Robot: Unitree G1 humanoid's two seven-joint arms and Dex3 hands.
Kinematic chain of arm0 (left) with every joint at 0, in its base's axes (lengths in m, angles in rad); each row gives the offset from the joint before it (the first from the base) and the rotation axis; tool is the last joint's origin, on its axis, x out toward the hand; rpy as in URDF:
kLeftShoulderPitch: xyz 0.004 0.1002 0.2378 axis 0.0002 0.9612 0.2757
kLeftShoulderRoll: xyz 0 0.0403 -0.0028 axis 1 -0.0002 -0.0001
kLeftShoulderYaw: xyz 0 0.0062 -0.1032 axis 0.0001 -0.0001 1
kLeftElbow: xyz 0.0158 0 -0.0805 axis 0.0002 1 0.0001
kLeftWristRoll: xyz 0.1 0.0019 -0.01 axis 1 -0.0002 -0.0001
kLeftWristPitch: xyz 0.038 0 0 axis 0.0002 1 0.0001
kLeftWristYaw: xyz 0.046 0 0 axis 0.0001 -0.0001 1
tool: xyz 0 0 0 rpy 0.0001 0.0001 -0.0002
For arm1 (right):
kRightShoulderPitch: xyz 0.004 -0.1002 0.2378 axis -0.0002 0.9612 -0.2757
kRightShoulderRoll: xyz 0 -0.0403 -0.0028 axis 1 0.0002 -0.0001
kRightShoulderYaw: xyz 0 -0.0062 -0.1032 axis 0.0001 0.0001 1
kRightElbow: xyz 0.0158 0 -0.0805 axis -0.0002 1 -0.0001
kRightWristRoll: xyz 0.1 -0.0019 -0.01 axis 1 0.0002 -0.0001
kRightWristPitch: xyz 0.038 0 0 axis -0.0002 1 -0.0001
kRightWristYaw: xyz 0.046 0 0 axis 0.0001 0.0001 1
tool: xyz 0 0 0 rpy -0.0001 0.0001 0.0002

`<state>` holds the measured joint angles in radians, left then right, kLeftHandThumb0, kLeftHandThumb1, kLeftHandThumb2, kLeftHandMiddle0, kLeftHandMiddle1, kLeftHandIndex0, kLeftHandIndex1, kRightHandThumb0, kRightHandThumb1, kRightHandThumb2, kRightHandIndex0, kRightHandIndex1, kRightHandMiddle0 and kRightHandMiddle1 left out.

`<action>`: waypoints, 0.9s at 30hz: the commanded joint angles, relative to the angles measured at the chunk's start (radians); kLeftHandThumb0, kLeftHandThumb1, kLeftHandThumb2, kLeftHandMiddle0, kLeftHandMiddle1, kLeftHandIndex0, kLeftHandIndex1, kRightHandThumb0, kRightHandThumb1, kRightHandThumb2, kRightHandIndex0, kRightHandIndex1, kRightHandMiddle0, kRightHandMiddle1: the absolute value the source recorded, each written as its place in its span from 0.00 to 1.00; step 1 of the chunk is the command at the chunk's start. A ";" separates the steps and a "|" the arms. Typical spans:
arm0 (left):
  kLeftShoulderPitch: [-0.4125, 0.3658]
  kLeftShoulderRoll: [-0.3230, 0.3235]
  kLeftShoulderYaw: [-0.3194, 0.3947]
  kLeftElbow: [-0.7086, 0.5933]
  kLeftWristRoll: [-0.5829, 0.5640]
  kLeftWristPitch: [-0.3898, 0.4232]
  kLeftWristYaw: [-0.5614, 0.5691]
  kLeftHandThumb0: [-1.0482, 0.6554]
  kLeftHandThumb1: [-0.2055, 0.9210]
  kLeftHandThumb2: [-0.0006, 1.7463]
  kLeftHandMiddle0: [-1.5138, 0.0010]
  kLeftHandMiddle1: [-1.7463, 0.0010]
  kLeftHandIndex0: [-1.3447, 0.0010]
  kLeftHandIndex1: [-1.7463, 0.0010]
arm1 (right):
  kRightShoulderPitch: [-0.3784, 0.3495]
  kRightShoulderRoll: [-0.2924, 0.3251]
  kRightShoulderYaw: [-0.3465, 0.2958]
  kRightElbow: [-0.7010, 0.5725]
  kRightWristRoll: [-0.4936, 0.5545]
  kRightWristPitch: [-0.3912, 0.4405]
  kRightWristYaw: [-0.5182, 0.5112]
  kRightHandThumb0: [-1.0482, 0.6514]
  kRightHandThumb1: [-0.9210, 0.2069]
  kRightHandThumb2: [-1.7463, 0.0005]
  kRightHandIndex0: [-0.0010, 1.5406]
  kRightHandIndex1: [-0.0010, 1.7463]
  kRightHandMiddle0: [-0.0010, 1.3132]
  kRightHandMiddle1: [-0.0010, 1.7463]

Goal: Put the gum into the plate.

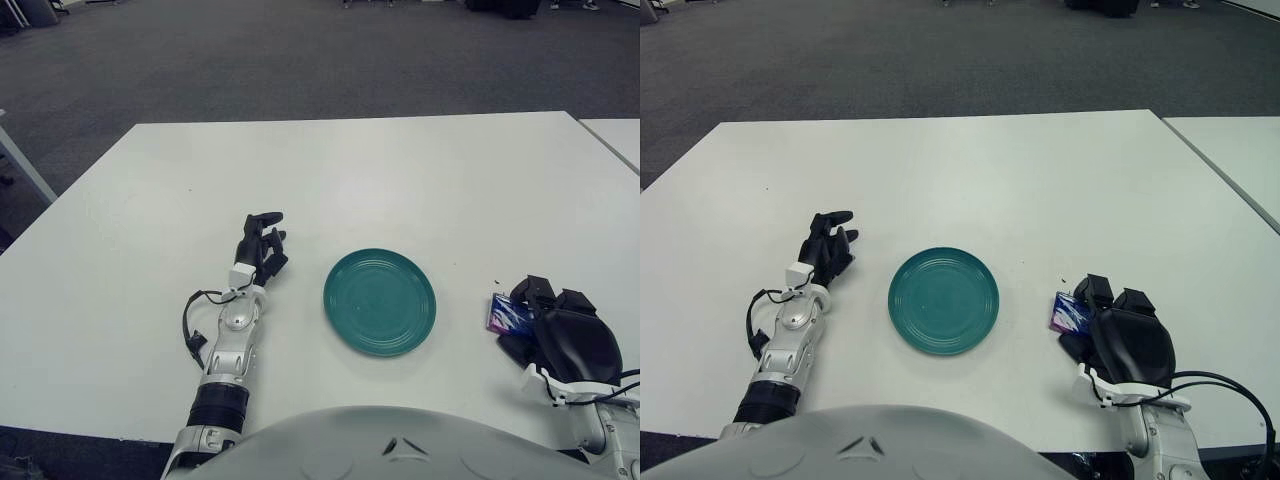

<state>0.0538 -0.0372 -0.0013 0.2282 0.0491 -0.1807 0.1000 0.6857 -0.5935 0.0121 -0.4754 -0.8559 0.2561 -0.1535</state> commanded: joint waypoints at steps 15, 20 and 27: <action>0.058 -0.015 -0.038 -0.101 0.082 0.061 0.046 0.17 1.00 0.51 0.81 0.39 0.87 0.27 | -0.291 0.097 0.087 -0.190 -0.214 0.040 0.208 0.38 0.28 0.46 0.36 0.85 0.30 1.00; 0.077 -0.034 -0.053 -0.187 0.065 0.137 0.025 0.17 1.00 0.50 0.82 0.37 0.84 0.27 | -0.349 0.204 0.195 -0.159 -0.301 0.045 0.227 0.38 0.27 0.47 0.36 0.85 0.29 1.00; 0.063 0.000 -0.028 -0.148 0.055 0.126 0.006 0.17 1.00 0.50 0.82 0.36 0.82 0.27 | -0.375 0.261 0.230 -0.139 -0.321 0.019 0.239 0.38 0.25 0.48 0.38 0.85 0.29 1.00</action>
<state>0.1292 -0.0681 -0.0471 0.0495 0.1105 -0.0447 0.1206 0.3375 -0.3446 0.2418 -0.6271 -1.1556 0.2823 0.0836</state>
